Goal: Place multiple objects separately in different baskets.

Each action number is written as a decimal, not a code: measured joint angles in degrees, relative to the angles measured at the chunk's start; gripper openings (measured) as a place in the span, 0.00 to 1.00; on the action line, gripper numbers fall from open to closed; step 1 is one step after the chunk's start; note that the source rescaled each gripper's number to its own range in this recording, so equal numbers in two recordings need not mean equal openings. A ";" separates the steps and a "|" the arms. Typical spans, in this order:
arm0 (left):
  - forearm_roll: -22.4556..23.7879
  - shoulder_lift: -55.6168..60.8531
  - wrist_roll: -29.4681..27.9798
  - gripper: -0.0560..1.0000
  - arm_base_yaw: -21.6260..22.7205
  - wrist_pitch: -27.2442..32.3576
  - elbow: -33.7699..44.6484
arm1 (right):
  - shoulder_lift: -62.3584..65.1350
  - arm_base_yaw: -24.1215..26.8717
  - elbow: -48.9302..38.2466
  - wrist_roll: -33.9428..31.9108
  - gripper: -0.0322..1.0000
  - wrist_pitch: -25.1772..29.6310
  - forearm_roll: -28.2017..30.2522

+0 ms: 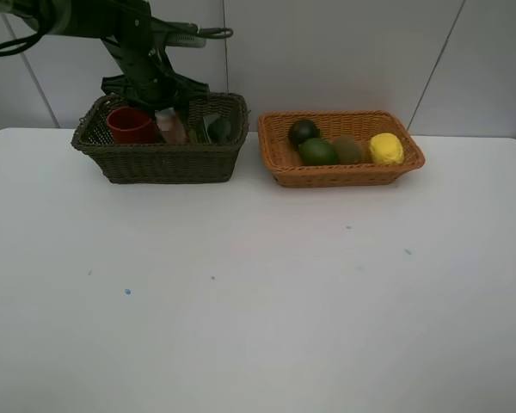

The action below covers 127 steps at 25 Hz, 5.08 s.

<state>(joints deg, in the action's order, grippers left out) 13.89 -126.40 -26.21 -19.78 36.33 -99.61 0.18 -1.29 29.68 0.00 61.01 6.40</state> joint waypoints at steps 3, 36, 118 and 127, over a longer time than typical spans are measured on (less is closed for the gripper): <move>-0.05 -0.29 0.00 0.98 0.00 -0.20 0.00 | 0.00 0.00 0.00 0.00 0.99 0.00 0.00; -0.09 15.30 0.13 1.00 -0.06 7.44 0.00 | 0.00 0.00 0.00 0.00 0.99 0.00 0.00; -6.02 126.76 17.60 1.00 15.24 24.93 70.89 | 0.00 0.00 0.00 0.00 0.99 0.00 0.00; -6.32 126.76 17.81 1.00 15.38 24.93 70.89 | 0.00 0.00 0.00 0.00 0.99 0.00 0.00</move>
<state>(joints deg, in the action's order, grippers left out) 7.58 0.36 -8.39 -4.39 61.27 -28.73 0.18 -1.29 29.68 0.00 61.01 6.40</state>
